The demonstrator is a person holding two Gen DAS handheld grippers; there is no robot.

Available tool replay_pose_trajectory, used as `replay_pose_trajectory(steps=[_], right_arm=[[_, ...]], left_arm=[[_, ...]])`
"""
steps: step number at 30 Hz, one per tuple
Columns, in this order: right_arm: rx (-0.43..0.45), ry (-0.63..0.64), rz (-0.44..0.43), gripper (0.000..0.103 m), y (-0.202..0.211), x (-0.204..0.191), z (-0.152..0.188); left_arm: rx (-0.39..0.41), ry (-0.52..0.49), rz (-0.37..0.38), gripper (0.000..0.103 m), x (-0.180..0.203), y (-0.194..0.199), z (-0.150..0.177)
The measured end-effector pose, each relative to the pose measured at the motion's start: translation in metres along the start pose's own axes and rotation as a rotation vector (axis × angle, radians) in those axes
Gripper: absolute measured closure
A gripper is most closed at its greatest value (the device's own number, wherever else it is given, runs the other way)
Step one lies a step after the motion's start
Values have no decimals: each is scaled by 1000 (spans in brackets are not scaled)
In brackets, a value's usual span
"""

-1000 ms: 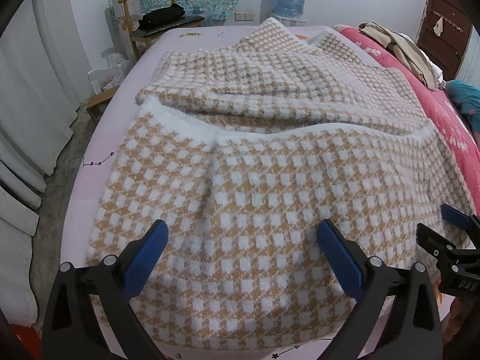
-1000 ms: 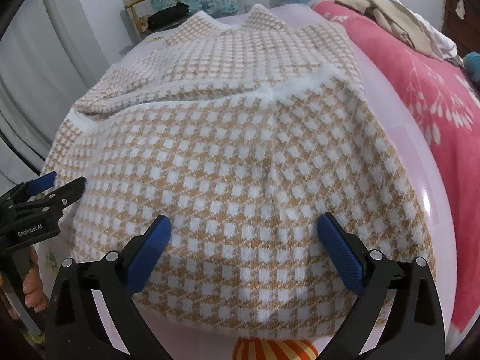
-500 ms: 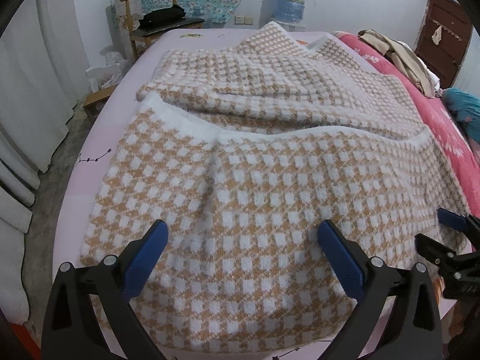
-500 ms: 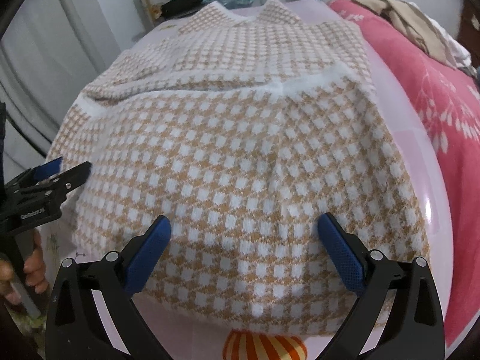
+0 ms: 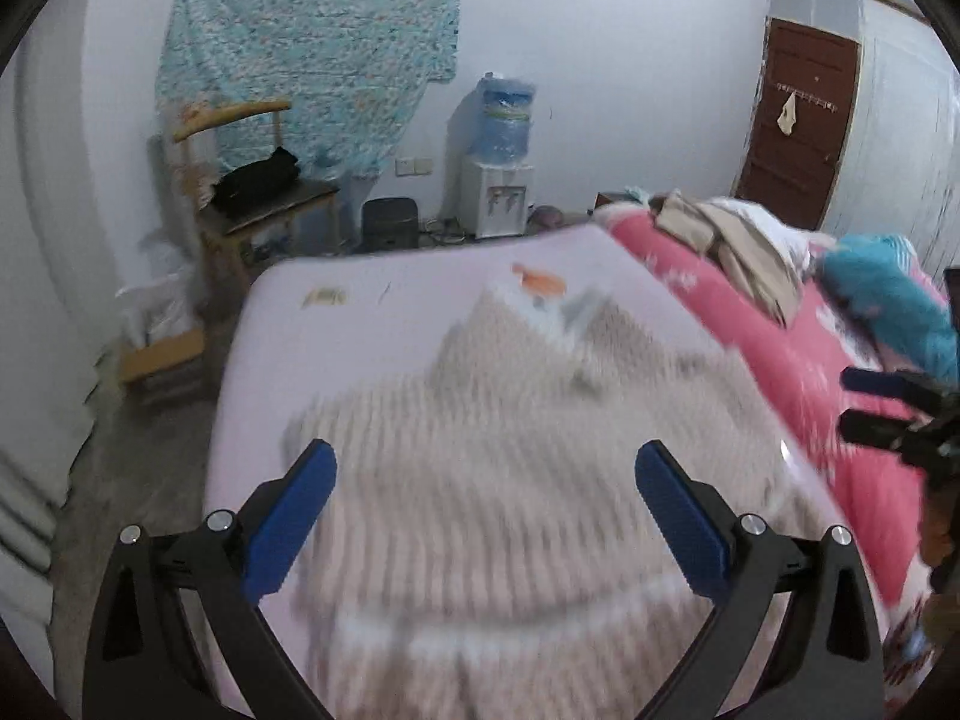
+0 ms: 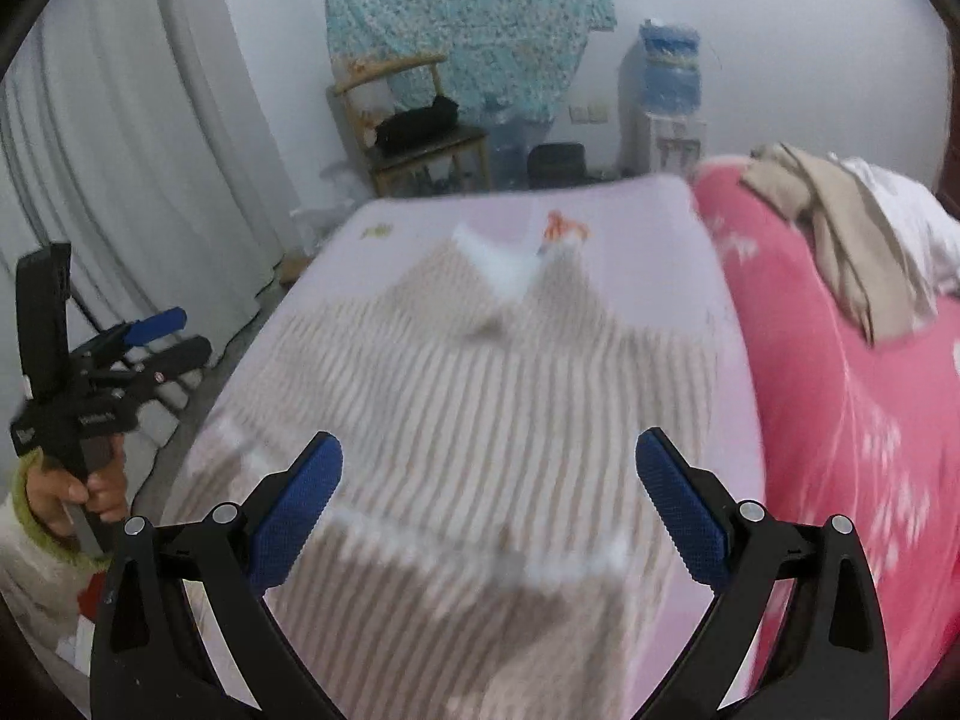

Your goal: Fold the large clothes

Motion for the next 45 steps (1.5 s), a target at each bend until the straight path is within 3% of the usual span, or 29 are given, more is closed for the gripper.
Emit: replay_pose_trajectory(steps=[4,7,10,13,15,18,21,23,24,25,26,29,32,39,45], right_arm=[[-39,-61,3,8,-63,18,-60],[-102,-120,-20,10,-111,26,-86],[-184,-206,-30,22,-161,39,-101],[-266,-286,-69,32,-199,44,-108],[-304,-307,-86,36,-217,45,-109],[-337,-285,-106,42,-230,39,-112],[-352,-228,-84,51,-241,32,-114],[-367,-211,-80,64,-246,30,-112],[-372,-208,-77,75,-248,29,-111],[-374,-210,-87,86,-250,29,-111],[-372,-210,-98,88,-251,29,-115],[-345,-187,-91,93,-242,26,-115],[-325,-173,-88,94,-229,24,-115],[-250,-112,-89,94,-174,17,-110],[-161,19,-65,94,-106,3,-66]], left_arm=[[-16,36,21,4,-20,-73,-59],[-62,159,46,4,-45,-137,-83],[-89,273,40,6,-68,-179,-92],[-91,380,88,6,-81,-208,-94],[-122,412,116,6,-81,-223,-91],[-161,380,121,8,-75,-241,-91],[-195,323,87,17,-71,-256,-92],[-222,309,65,38,-71,-263,-89],[-235,309,65,42,-74,-266,-88],[-249,310,68,53,-75,-269,-86],[-261,307,70,63,-74,-270,-83],[-256,277,76,79,-70,-265,-83],[-246,235,73,89,-63,-251,-85],[-185,128,123,91,-35,-183,-86],[-180,-43,153,91,3,-108,-41]])
Point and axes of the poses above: each gripper's, at about its wrist camera, not at the fingertips, and y roughly against the way its jaws point, x to its right, z to its underside, the point moved 5 cm from there along -y, roughly the way its jaws point, and after that the axes turned 15 degrees about z, right-handed, at the moved point
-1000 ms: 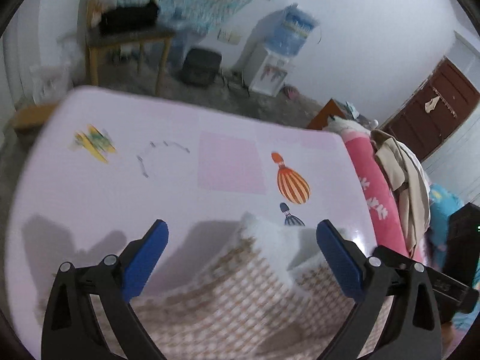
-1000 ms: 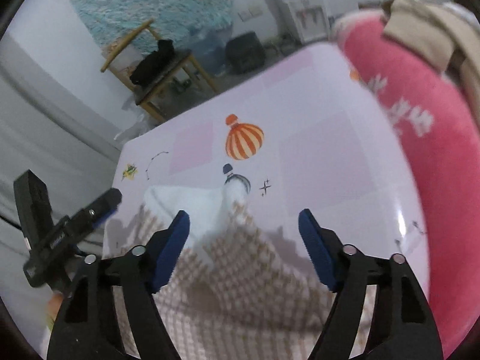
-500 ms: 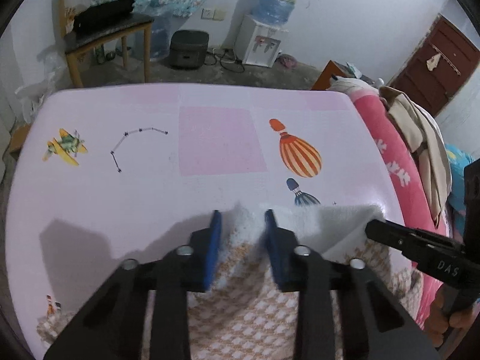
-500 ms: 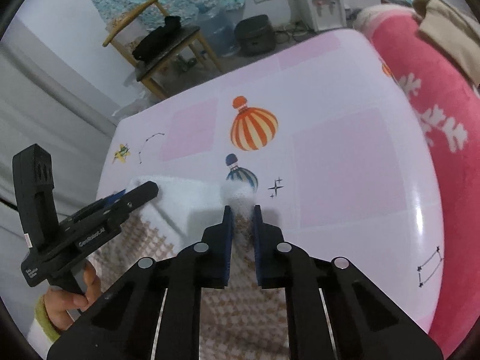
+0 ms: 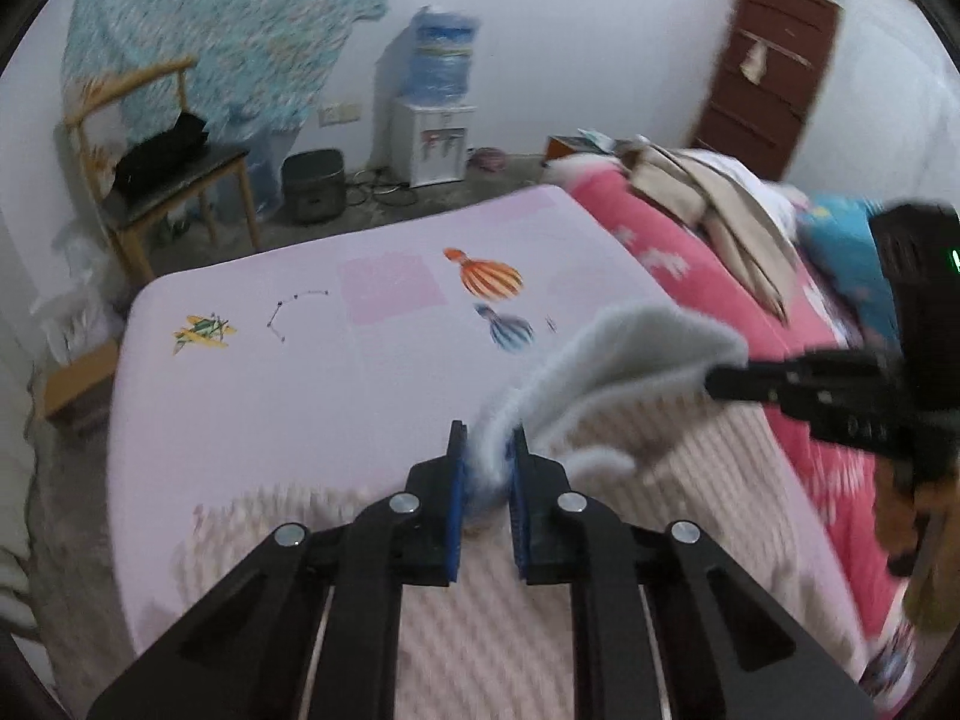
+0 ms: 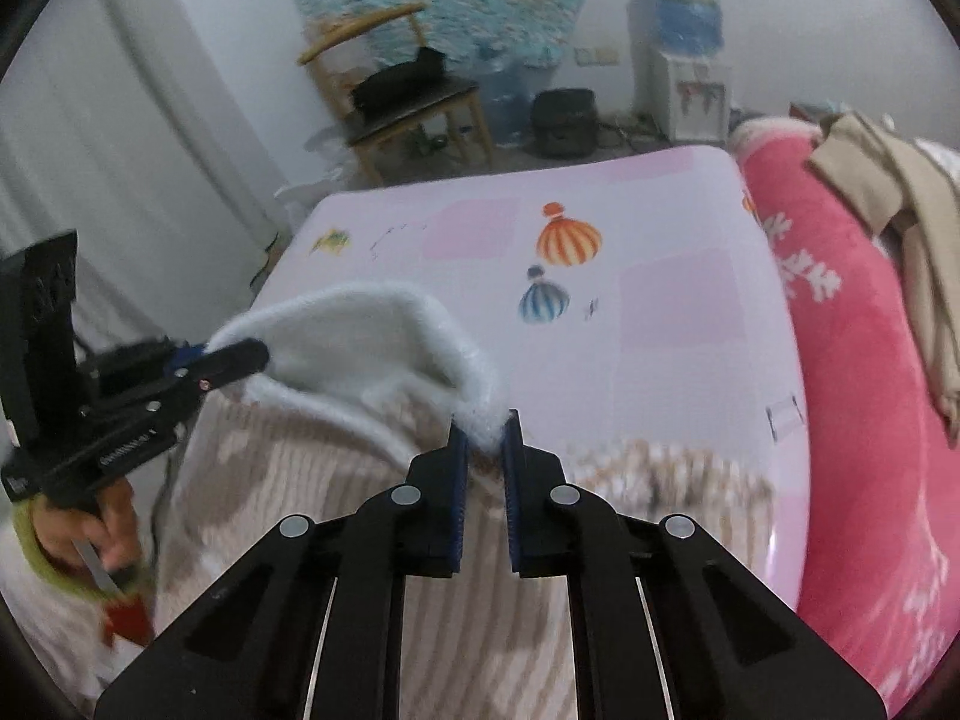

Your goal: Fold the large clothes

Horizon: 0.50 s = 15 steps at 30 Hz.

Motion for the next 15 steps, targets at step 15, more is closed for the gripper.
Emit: replay_pose_trajectory(steps=[15], right_arm=[[24,-48,-237,67,62,-17,62]], left_arm=[[-19,54,60,89,5,10,110]])
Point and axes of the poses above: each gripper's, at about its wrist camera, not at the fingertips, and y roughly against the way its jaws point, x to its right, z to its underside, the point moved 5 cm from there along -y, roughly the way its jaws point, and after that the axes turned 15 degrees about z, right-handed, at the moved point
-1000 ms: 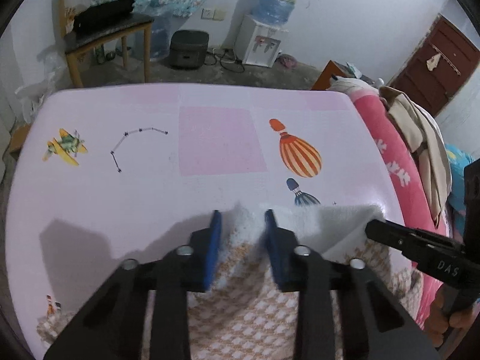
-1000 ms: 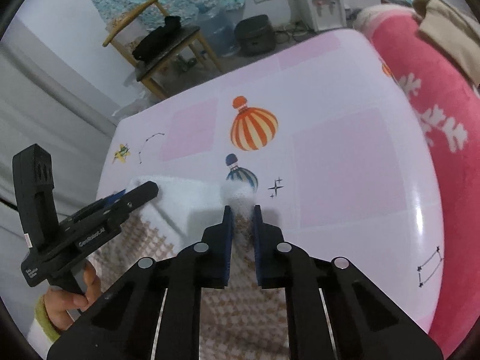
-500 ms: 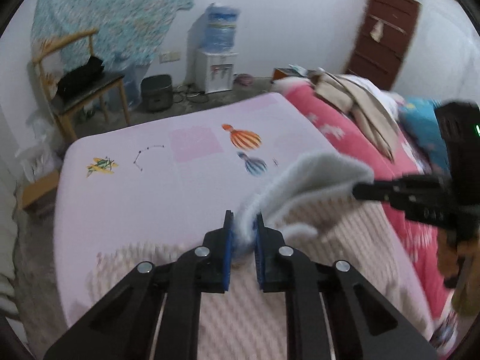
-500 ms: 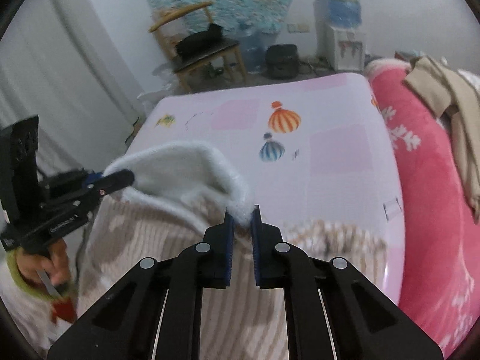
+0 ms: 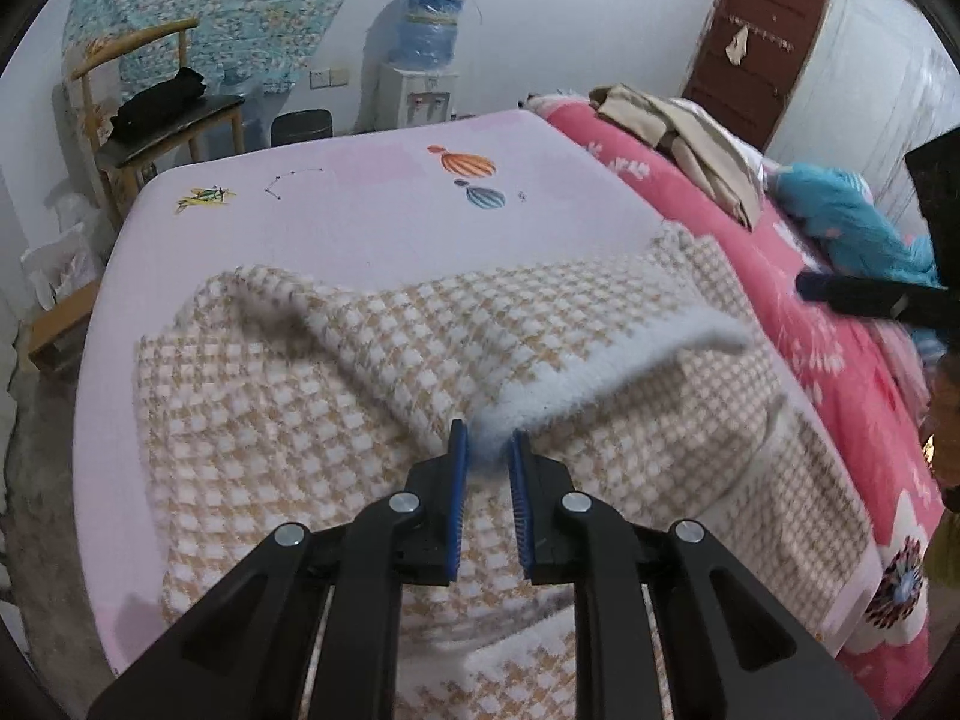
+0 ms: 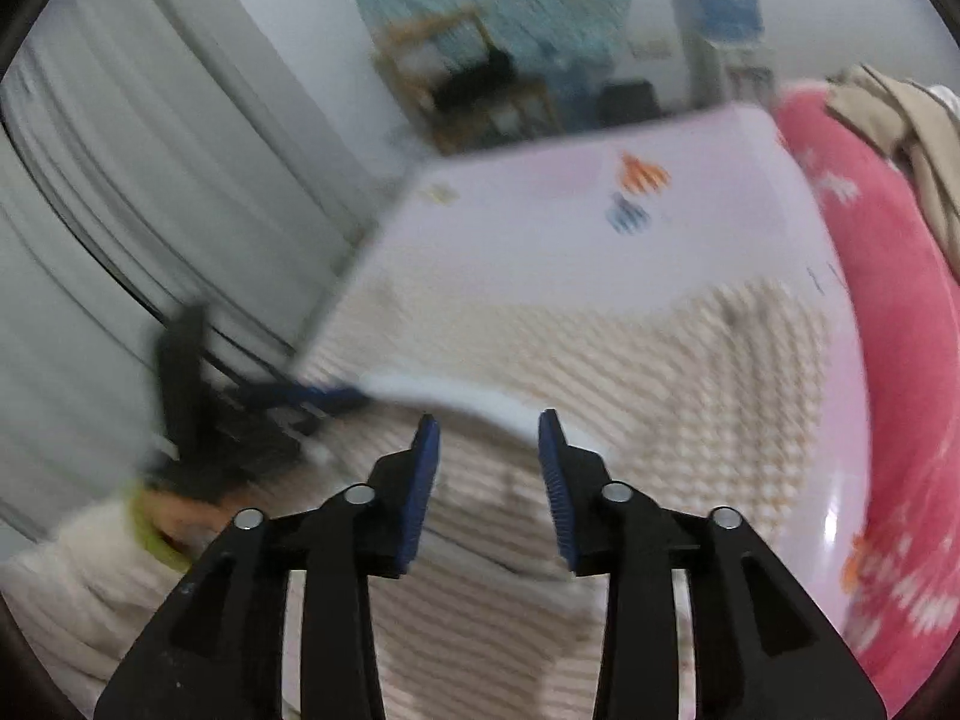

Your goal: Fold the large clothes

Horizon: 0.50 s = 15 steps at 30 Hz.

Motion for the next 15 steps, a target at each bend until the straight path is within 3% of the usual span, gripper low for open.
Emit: replay_pose_trajectory(steps=[4,6,11,15], right_arm=[[9,3,29,67,-23,-14,-25],[-21,12,77,67,-55,-16,-29],[-219,26,110,73,-125,-9,15],[-208,128,139,73,-115,-13,36]], left_arm=[[5,20,11,88,1,0,3],[4,33,15,88,-1,4,9],[59,26,22,88,-6,36,9],[101,-26,-5,88,-8,55,2]])
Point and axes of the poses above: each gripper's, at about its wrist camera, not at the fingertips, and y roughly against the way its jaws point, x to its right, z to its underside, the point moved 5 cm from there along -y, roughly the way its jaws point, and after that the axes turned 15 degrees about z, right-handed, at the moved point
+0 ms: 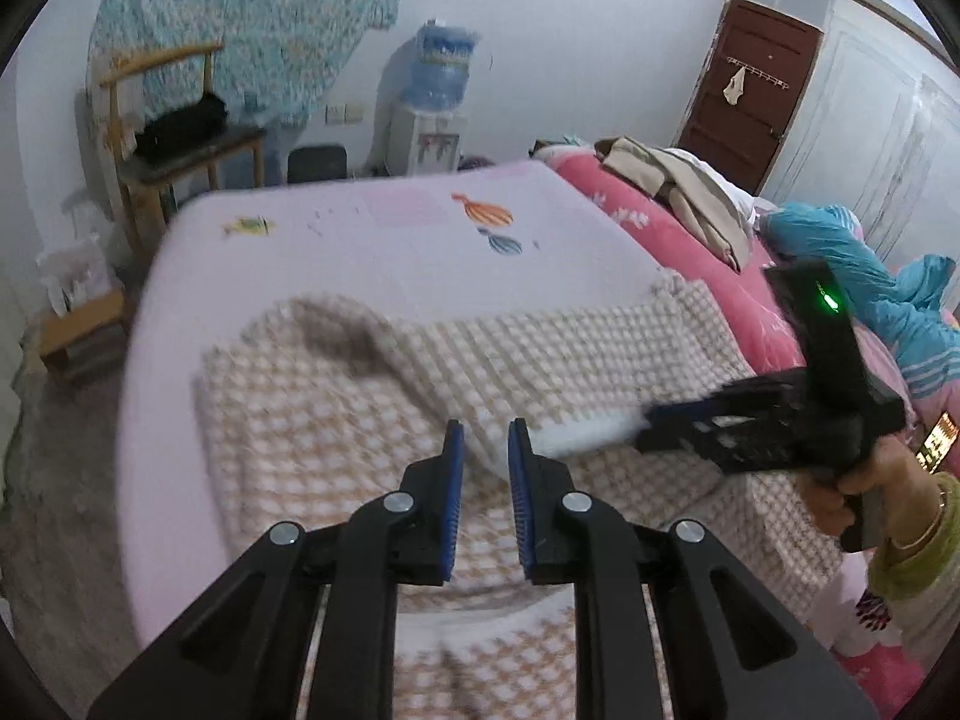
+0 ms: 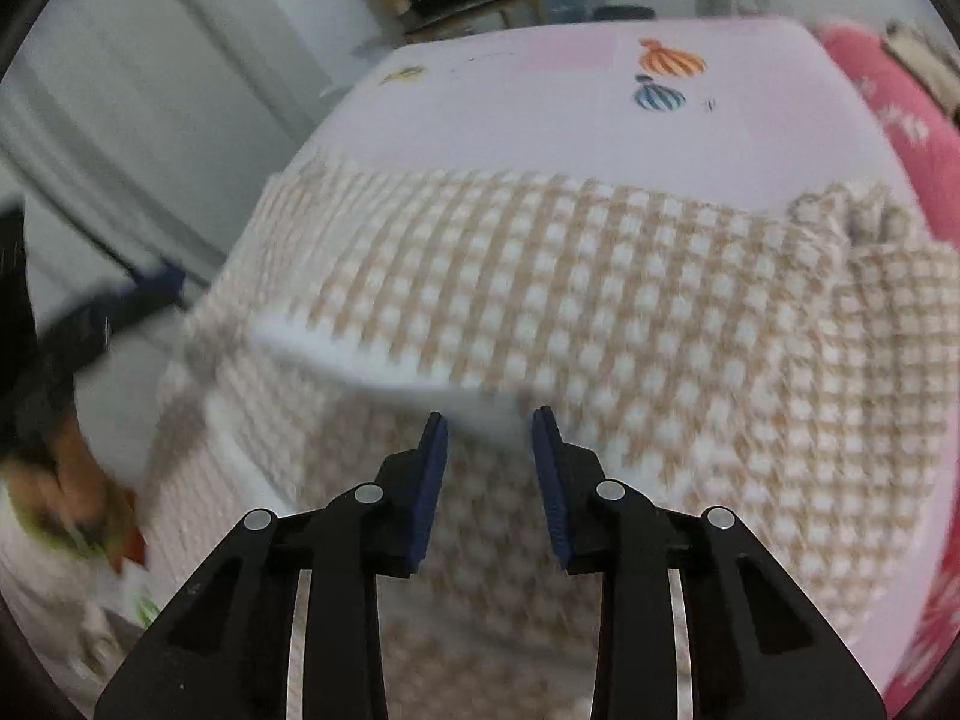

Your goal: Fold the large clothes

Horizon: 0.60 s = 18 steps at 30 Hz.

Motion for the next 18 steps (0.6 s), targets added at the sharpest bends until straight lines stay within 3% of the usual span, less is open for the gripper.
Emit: replay_pose_trajectory(steps=[2,6,10,12,15,18], right_arm=[[0,-13,-32,73,10,5,0],[114,-60,-22,73,43,30,-25],[143,-131,28,73,34,57,-62],[122,-133,86,73,13,61,-77],[80,-94,147,82,-18,73,-77],[86,-55,163,92,-15,81,-65]], left_arm=[[3,-24,2,88,1,-2,-9],[24,-22,46,88,4,-21,-42],[-65,-12,94,87,3,-73,-63],[-125,-8,69,87,-2,-100,-62],[-203,25,42,87,-18,-125,-45],[-221,-49,19,87,-27,-112,-28]])
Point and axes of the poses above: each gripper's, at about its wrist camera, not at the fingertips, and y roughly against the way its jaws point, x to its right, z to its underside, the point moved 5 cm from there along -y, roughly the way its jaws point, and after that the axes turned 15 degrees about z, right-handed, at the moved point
